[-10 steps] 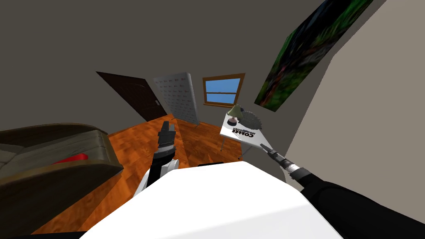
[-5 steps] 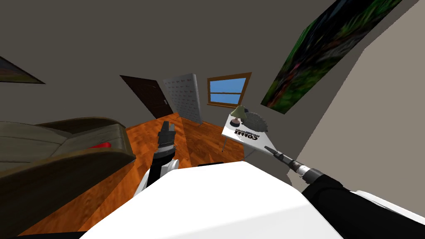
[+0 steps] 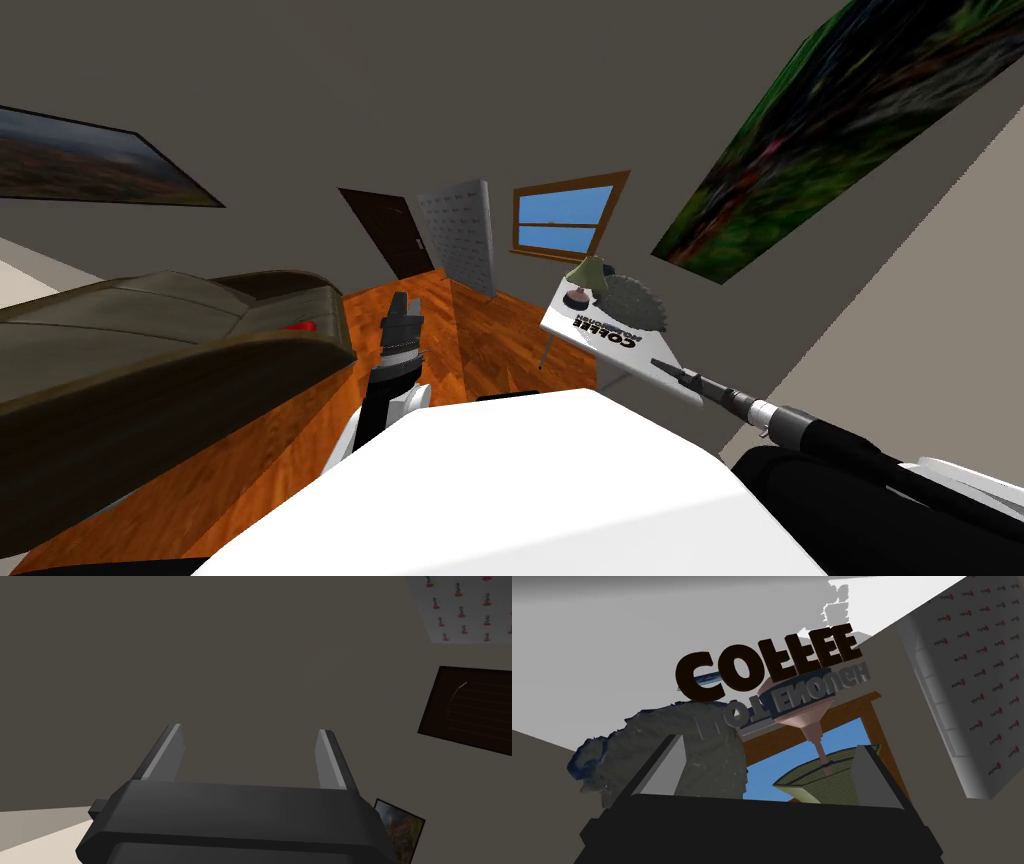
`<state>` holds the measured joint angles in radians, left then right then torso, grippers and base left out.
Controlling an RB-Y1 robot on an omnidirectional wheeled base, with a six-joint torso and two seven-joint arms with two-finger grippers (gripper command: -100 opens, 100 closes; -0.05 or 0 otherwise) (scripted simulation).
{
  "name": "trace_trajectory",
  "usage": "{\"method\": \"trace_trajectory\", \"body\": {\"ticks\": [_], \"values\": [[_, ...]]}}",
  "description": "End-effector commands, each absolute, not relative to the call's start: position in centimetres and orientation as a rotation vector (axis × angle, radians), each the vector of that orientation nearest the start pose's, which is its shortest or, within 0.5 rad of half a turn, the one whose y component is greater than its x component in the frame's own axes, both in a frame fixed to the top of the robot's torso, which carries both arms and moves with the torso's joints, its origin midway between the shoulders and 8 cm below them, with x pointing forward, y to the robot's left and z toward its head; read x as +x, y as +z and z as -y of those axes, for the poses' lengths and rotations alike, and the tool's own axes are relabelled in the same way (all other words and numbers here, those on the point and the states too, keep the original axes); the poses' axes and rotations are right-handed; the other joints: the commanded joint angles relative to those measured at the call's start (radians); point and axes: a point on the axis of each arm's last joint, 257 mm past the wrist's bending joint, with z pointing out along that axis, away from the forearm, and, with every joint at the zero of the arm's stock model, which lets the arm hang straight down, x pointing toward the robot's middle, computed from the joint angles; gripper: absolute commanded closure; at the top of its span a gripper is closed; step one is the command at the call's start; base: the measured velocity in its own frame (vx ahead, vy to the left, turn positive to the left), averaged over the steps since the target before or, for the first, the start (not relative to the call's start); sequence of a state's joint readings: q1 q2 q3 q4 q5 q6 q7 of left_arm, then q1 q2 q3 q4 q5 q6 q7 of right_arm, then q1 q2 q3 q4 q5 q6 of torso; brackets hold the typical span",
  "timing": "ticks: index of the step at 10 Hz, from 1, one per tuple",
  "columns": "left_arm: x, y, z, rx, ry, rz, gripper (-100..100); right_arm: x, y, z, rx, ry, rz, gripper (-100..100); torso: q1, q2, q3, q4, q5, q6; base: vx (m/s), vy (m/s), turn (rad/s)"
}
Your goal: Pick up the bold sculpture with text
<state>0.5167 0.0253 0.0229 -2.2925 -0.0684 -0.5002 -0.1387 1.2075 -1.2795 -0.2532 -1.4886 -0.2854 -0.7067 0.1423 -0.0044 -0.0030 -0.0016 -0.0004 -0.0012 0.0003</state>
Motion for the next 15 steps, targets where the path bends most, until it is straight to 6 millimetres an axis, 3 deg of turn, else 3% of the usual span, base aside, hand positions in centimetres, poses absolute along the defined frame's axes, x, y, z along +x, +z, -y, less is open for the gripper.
{"method": "trace_trajectory", "body": {"ticks": [1, 2, 4, 5, 6, 7, 8, 9, 10, 11, 12, 13, 14, 15], "values": [[34.1, 2.4, -27.7, -0.539, -1.102, -0.704, 0, 18.6, -23.4, 60.9, 0.416, 0.303, -2.123, -100, 0.000, 0.000, 0.000, 0.000, 0.000, 0.000, -0.014, -0.038, 0.154], [34.1, 2.4, -27.7, -0.539, -1.102, -0.704, 0, 17.2, -23.6, 62.2, 0.385, 0.250, -2.181, -100, 0.000, 0.000, 0.000, 0.000, 0.000, 0.001, -0.018, -0.033, 0.266], [34.1, 2.4, -27.7, -0.539, -1.102, -0.704, 0, 18.0, -23.3, 62.3, 0.347, 0.246, -2.202, -100, 0.000, 0.000, 0.000, 0.000, 0.000, 0.001, -0.007, -0.026, 0.067], [34.1, 2.4, -27.7, -0.539, -1.102, -0.704, 0, 16.8, -23.4, 63.7, 0.303, 0.190, -2.266, -100, 0.001, -0.001, 0.000, 0.000, 0.000, 0.001, -0.006, -0.015, 0.273], [34.1, 2.4, -27.7, -0.539, -1.102, -0.704, 0, 17.4, -23.3, 63.5, 0.278, 0.193, -2.277, -100, 0.001, -0.001, -0.001, 0.000, 0.000, 0.000, -0.010, -0.028, 0.136], [34.1, 2.4, -27.7, -0.539, -1.102, -0.704, 0, 16.0, -23.4, 64.9, 0.243, 0.139, -2.335, -100, 0.001, -0.001, 0.000, 0.000, 0.000, 0.001, -0.009, -0.036, 0.212], [34.1, 2.4, -27.7, -0.539, -1.102, -0.704, 0, 16.9, -23.2, 64.7, 0.206, 0.144, -2.350, -100, 0.000, -0.001, -0.001, 0.000, 0.000, 0.000, -0.011, -0.035, 0.130], [34.1, 2.4, -27.7, -0.539, -1.102, -0.704, 0, 15.6, -23.3, 65.9, 0.166, 0.095, -2.408, -100, 0.001, -0.001, 0.000, 0.000, 0.000, 0.001, -0.015, -0.024, 0.251], [34.1, 2.4, -27.7, -0.539, -1.102, -0.704, 0, 16.5, -23.2, 65.6, 0.128, 0.100, -2.422, -100, 0.001, -0.001, -0.001, 0.000, 0.000, 0.000, -0.013, -0.025, 0.124], [34.1, 2.4, -27.7, -0.539, -1.102, -0.704, 0, 15.3, -23.3, 66.8, 0.082, 0.056, -2.479, -100, 0.001, -0.001, -0.001, 0.000, 0.000, 0.001, -0.009, -0.020, 0.195], [34.1, 2.4, -27.7, -0.539, -1.102, -0.704, 0, 16.2, -23.3, 66.5, 0.047, 0.062, -2.490, -100, 0.001, -0.001, -0.001, 0.000, 0.000, 0.001, -0.008, -0.022, 0.125], [34.1, 2.4, -27.7, -0.539, -1.102, -0.704, 0, 15.1, -23.4, 67.4, -0.003, 0.024, -2.546, -100, 0.002, -0.001, -0.001, 0.000, 0.000, 0.001, -0.008, -0.019, 0.202], [34.1, 2.4, -27.7, -0.539, -1.102, -0.704, 0, 15.9, -23.4, 67.2, -0.034, 0.029, -2.555, -100, 0.002, -0.002, -0.001, 0.000, 0.000, 0.001, -0.005, -0.017, 0.117], [34.1, 2.4, -27.7, -0.539, -1.102, -0.704, 0, 15.0, -23.6, 67.9, -0.090, -0.001, -2.609, -100, 0.002, -0.002, -0.001, 0.000, 0.000, 0.001, -0.004, -0.007, 0.235]]}}
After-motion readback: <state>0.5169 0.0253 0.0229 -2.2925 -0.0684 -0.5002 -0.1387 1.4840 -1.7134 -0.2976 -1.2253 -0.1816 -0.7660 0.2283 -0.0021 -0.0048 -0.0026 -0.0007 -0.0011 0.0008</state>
